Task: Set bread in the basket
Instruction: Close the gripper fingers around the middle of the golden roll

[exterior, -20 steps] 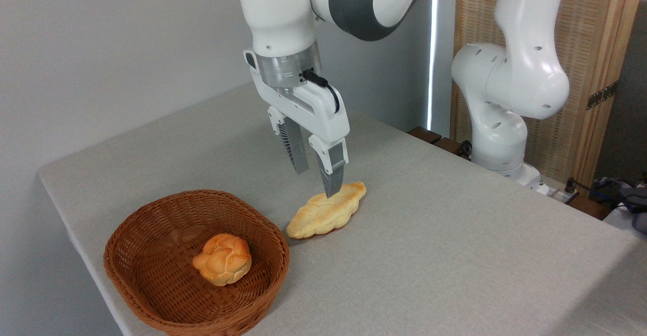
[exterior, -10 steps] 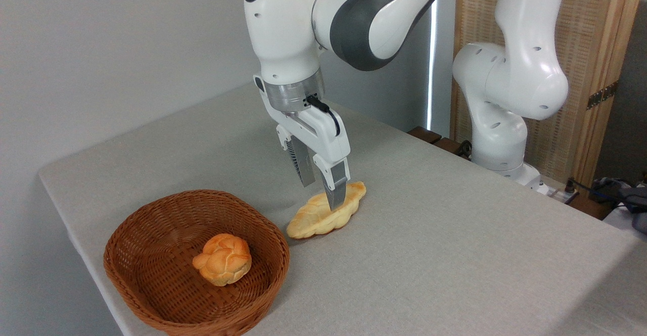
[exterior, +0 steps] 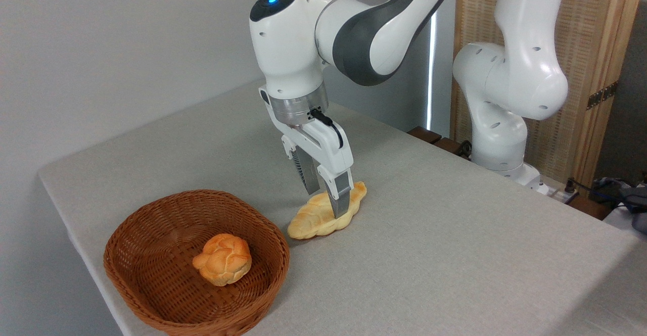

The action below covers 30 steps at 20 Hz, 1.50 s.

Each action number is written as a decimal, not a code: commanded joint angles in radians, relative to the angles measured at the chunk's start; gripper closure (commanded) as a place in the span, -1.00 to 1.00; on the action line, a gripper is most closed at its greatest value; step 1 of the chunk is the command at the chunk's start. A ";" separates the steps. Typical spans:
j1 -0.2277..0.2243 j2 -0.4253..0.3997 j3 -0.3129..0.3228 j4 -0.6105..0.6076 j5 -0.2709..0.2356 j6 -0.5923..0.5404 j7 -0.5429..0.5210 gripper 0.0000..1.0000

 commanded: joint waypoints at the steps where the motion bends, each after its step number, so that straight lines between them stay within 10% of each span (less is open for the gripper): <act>1: -0.003 -0.002 0.002 -0.017 -0.002 0.020 0.004 -1.00; 30: -0.001 -0.002 0.004 0.007 0.046 0.018 0.006 -1.00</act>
